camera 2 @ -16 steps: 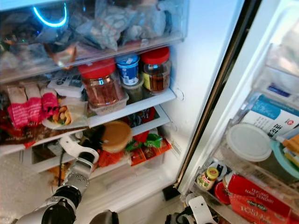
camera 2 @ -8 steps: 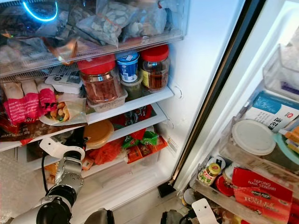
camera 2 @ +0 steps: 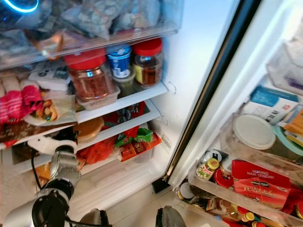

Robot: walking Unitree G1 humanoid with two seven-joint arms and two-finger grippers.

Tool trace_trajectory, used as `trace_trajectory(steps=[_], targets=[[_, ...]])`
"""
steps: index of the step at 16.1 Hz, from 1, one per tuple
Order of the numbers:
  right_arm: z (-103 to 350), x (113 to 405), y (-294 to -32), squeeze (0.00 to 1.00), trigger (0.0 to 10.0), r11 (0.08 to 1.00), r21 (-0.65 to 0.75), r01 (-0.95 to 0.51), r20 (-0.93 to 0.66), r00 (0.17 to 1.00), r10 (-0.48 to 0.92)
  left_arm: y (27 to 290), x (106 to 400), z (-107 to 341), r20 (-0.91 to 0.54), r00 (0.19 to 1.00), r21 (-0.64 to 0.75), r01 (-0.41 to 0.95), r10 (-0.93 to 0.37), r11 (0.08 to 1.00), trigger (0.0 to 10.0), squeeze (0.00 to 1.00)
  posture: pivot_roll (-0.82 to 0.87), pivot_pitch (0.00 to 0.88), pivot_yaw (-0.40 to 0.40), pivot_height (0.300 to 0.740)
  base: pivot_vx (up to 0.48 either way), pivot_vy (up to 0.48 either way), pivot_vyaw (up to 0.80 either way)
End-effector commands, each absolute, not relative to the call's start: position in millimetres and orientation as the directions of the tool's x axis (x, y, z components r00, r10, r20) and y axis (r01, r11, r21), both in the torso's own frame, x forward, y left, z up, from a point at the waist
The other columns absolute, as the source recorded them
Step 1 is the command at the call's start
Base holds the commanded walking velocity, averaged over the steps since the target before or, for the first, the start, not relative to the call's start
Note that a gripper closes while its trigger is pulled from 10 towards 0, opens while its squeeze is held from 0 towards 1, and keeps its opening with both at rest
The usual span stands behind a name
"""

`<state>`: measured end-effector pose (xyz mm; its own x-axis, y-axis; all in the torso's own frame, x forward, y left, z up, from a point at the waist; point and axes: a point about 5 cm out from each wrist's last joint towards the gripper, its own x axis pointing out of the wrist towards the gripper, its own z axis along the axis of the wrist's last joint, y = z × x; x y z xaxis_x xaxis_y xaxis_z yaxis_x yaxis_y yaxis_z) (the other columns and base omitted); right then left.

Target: Restocking fridge

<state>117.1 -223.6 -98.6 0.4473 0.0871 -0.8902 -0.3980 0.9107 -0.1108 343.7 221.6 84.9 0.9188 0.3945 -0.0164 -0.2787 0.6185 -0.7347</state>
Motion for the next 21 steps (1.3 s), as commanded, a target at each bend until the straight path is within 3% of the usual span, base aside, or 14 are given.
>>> trace_trajectory(steps=[1,5,8,14,18,21], targets=[[-101,106,-227,0.0,10.0,0.907,-0.106,-0.408,-0.907,0.414,0.08,214,342,72,-0.111,0.929,-0.703,-0.324,0.352,0.633,10.0,0.0,-0.27,0.186,-0.097,0.655,0.0,0.0,0.0],[-101,106,-227,0.0,10.0,0.901,-0.105,-0.421,-0.907,0.413,0.087,209,344,75,-0.091,0.925,-0.753,-0.306,0.37,0.582,10.0,0.0,-0.28,0.189,-0.103,0.655,0.0,0.0,0.0],[-101,105,-227,0.0,10.0,0.898,-0.106,-0.427,-0.906,0.413,0.089,212,341,68,-0.138,0.9,-0.85,-0.322,0.413,0.417,10.0,0.0,-0.28,0.189,-0.104,0.655,0.0,0.0,0.0],[-101,106,-228,0.0,10.0,0.896,-0.108,-0.43,-0.904,0.417,0.091,210,336,58,-0.213,0.873,-0.905,-0.345,0.438,0.248,10.0,0.0,-0.28,0.192,-0.106,0.655,0.0,0.0,0.0],[-100,106,-228,0.0,10.0,0.897,-0.111,-0.428,-0.902,0.422,0.09,215,339,63,-0.196,0.875,-0.917,-0.324,0.443,0.234,10.0,0.01,-0.29,0.193,-0.106,0.655,0.0,0.0,0.0],[-100,106,-228,0.0,10.0,0.897,-0.11,-0.428,-0.902,0.421,0.09,218,340,66,-0.178,0.876,-0.921,-0.309,0.448,0.237,10.0,1.0,-0.29,0.193,-0.106,0.655,0.0,0.0,0.0]])
